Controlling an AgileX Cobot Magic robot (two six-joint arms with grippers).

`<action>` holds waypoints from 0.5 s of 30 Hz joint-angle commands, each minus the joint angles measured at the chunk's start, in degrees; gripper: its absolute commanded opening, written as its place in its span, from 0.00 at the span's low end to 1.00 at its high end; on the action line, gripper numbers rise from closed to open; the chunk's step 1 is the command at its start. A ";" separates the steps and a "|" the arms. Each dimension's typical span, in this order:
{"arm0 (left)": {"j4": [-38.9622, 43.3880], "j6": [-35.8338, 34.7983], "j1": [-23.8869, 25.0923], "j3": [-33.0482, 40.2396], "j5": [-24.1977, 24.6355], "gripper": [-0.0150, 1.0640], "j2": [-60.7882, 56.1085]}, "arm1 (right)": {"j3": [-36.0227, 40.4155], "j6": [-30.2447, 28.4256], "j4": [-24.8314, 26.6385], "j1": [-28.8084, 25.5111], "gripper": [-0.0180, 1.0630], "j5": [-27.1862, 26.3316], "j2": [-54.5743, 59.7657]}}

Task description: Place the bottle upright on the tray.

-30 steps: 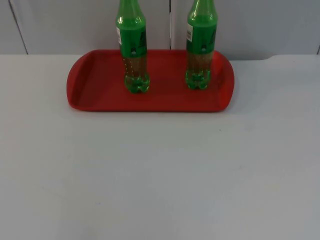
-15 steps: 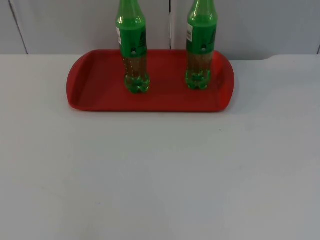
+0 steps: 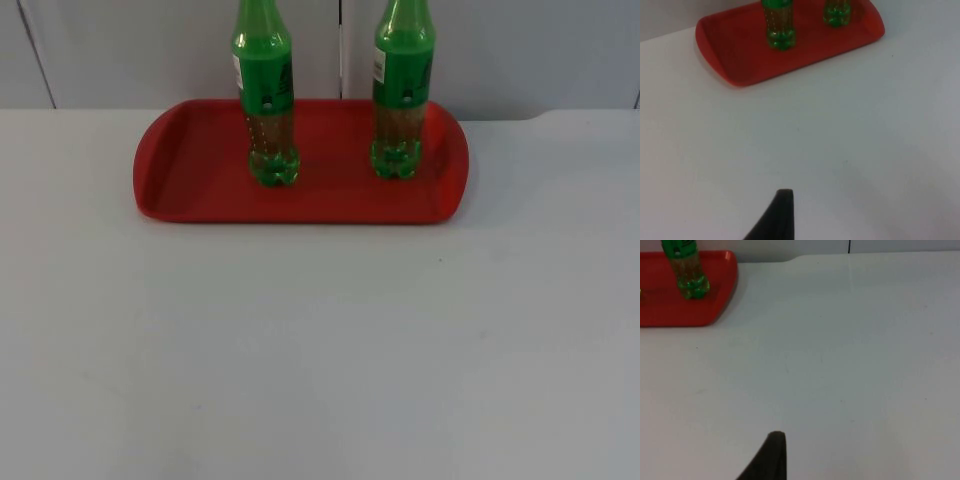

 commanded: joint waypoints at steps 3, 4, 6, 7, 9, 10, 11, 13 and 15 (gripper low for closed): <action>0.34 -0.29 -0.32 0.27 -0.66 0.99 -0.19 | 0.11 0.09 0.07 -0.35 0.99 -0.04 -0.18; 0.34 -0.29 -0.32 0.27 -0.66 0.99 -0.19 | 0.11 0.09 0.07 -0.35 0.99 -0.04 -0.18; 0.34 -0.29 -0.32 0.27 -0.66 0.99 -0.19 | 0.11 0.09 0.07 -0.35 0.99 -0.04 -0.18; 0.34 -0.29 -0.32 0.27 -0.66 0.99 -0.19 | 0.11 0.09 0.07 -0.35 0.99 -0.04 -0.18; 0.34 -0.29 -0.32 0.27 -0.66 0.99 -0.19 | 0.11 0.09 0.07 -0.35 0.99 -0.04 -0.18; 0.34 -0.29 -0.32 0.27 -0.66 0.99 -0.19 | 0.11 0.09 0.07 -0.35 0.99 -0.04 -0.18; 0.34 -0.29 -0.32 0.27 -0.66 0.99 -0.19 | 0.11 0.09 0.07 -0.35 0.99 -0.04 -0.18; 0.34 -0.29 -0.32 0.27 -0.66 0.99 -0.19 | 0.11 0.09 0.07 -0.35 0.99 -0.04 -0.18; 0.34 -0.29 -0.32 0.27 -0.66 0.99 -0.19 | 0.11 0.09 0.07 -0.35 0.99 -0.04 -0.18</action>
